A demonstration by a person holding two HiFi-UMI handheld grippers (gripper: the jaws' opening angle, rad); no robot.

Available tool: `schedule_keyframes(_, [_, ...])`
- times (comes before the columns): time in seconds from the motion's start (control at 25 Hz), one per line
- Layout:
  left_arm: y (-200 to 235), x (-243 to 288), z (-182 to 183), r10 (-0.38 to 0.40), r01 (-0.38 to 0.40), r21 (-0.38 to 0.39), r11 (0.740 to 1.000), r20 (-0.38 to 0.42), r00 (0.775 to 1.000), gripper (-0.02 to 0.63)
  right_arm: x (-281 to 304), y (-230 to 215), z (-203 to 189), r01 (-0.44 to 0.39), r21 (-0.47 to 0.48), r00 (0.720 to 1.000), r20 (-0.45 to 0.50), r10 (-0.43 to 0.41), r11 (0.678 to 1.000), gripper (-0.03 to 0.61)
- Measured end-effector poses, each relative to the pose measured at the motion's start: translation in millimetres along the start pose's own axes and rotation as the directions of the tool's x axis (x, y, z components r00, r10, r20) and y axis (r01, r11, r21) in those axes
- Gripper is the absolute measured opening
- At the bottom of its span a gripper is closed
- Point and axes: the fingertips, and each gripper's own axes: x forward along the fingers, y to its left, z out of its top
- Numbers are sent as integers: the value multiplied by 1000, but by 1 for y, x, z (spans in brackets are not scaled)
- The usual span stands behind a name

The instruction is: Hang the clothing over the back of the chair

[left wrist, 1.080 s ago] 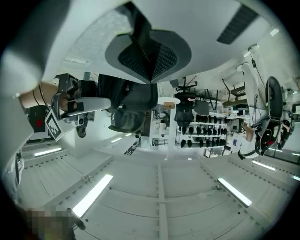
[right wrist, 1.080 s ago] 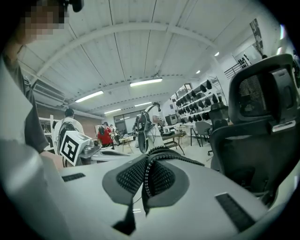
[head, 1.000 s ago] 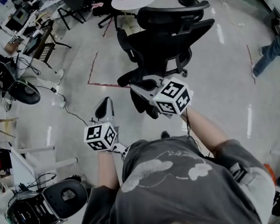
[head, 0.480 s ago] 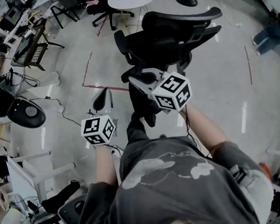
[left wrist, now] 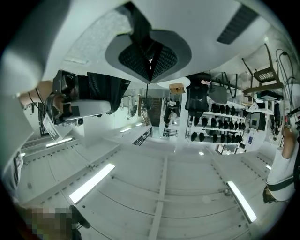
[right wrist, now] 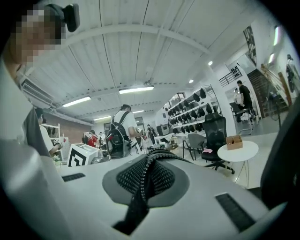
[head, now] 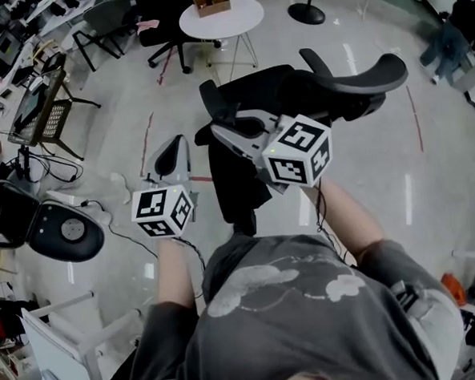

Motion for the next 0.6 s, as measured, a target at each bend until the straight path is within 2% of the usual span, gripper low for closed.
schedule_keyframes(0.36, [68, 63, 69, -73, 66, 73, 995, 94, 993, 2, 63, -58, 94, 126, -49, 985, 126, -119, 991, -2])
schedule_keyframes(0.6, [99, 169, 103, -132, 120, 105, 987, 115, 985, 2, 78, -176, 176, 257, -69, 947, 219, -237, 964, -2])
